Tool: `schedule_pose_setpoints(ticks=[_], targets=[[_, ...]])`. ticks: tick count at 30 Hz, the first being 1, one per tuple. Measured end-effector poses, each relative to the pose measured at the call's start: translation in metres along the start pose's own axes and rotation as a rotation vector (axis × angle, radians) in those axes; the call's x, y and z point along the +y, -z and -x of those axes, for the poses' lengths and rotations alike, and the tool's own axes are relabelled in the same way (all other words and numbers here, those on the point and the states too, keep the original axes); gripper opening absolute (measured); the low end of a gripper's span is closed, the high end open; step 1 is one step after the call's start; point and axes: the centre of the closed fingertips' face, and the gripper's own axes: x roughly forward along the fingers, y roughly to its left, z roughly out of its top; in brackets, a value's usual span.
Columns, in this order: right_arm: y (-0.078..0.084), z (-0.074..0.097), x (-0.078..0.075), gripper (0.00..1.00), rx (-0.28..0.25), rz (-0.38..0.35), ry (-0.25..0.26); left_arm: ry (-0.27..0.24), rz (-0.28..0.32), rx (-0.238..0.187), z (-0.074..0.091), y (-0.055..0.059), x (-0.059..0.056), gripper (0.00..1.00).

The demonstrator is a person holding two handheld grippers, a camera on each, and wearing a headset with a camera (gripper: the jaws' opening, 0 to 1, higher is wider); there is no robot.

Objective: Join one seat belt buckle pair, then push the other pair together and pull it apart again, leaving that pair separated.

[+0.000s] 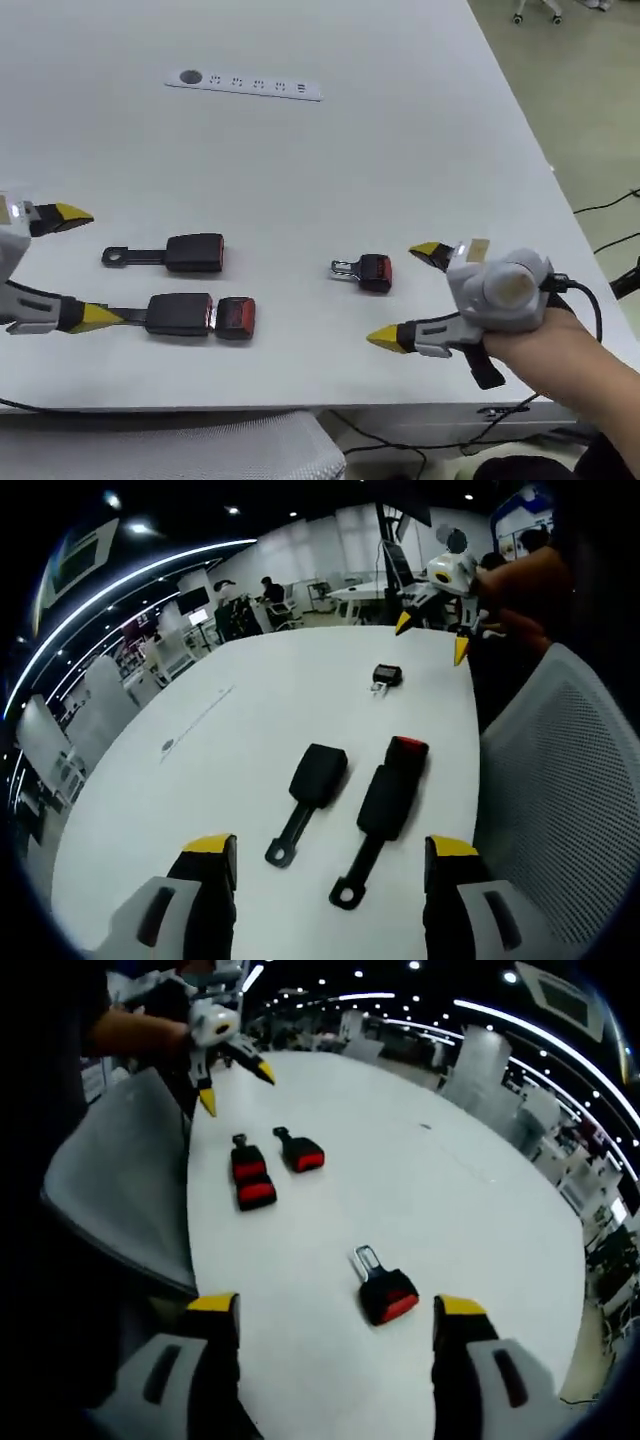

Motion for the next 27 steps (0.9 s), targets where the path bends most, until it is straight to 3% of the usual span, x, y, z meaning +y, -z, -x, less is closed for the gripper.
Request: schedule_pose_setpoints(ticks=[3, 6, 9, 15, 27], targets=[[0.008, 0.004, 0.001, 0.85, 0.003, -0.041, 0.005, -0.032, 0.044, -0.016, 0.012, 0.012, 0.001, 0.84], [0.015, 0.004, 0.004, 0.89, 0.019, -0.069, 0.005, -0.057, 0.073, -0.023, 0.018, 0.021, 0.002, 1.00], [0.015, 0.004, 0.004, 1.00, 0.007, -0.054, 0.034, -0.069, 0.099, -0.003, 0.024, 0.033, 0.003, 1.00], [0.011, 0.007, -0.003, 1.00, -0.008, -0.075, 0.085, -0.115, 0.137, -0.011, 0.027, 0.041, 0.007, 1.00], [0.005, 0.000, 0.005, 1.00, -0.014, -0.111, 0.095, -0.096, 0.159, 0.001, 0.023, 0.047, 0.000, 1.00]])
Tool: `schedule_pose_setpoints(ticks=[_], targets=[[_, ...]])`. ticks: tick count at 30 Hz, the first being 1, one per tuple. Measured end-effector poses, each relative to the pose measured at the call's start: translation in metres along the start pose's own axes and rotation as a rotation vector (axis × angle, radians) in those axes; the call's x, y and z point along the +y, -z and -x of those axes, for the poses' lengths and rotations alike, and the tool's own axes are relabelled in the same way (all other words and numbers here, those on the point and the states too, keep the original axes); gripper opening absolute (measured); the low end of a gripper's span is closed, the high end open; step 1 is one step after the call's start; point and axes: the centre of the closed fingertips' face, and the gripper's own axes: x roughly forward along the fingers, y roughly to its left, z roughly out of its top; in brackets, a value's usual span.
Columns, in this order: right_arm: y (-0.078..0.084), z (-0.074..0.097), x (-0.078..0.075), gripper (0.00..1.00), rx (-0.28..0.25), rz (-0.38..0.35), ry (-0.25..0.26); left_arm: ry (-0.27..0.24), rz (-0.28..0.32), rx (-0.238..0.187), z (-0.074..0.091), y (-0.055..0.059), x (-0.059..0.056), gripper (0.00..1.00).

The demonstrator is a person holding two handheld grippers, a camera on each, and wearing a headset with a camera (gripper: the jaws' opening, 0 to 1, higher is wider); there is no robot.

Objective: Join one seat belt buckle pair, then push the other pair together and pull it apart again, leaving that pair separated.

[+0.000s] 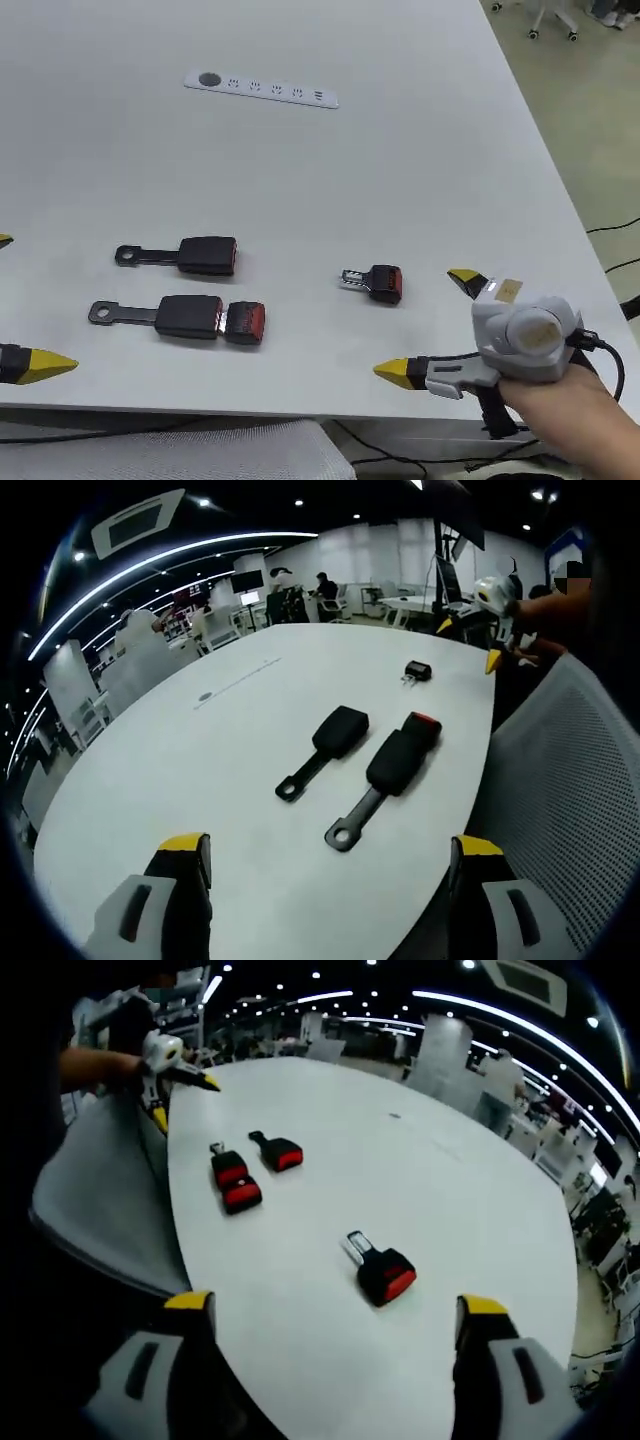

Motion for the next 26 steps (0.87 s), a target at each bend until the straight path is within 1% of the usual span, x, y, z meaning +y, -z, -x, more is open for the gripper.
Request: schedule_pose_setpoints(ticks=[6, 10, 15, 19, 22, 26], targets=[[0.0008, -0.0015, 0.0035, 1.00, 0.001, -0.014, -0.002, 0.001, 0.002, -0.004, -0.0007, -0.0019, -0.0019, 1.00], [-0.0006, -0.0023, 0.0049, 1.00, -0.008, -0.037, -0.001, 0.004, -0.001, -0.007, -0.0013, -0.0034, -0.0041, 1.00], [-0.0003, -0.0026, 0.0068, 1.00, -0.003, -0.041, 0.001, 0.003, 0.006, -0.019, -0.0007, -0.0061, -0.0061, 1.00], [0.0002, -0.0026, 0.0083, 1.00, 0.004, -0.043, 0.001, 0.003, 0.008, -0.020, -0.0005, -0.0065, -0.0076, 1.00], [-0.0004, -0.0029, 0.0087, 1.00, 0.004, -0.043, 0.002, 0.003, 0.013, -0.022, -0.0003, -0.0075, -0.0086, 1.00], [-0.0013, -0.0020, 0.0068, 1.00, -0.007, -0.062, 0.013, 0.001, 0.012, -0.026, -0.0006, -0.0091, -0.0093, 1.00]])
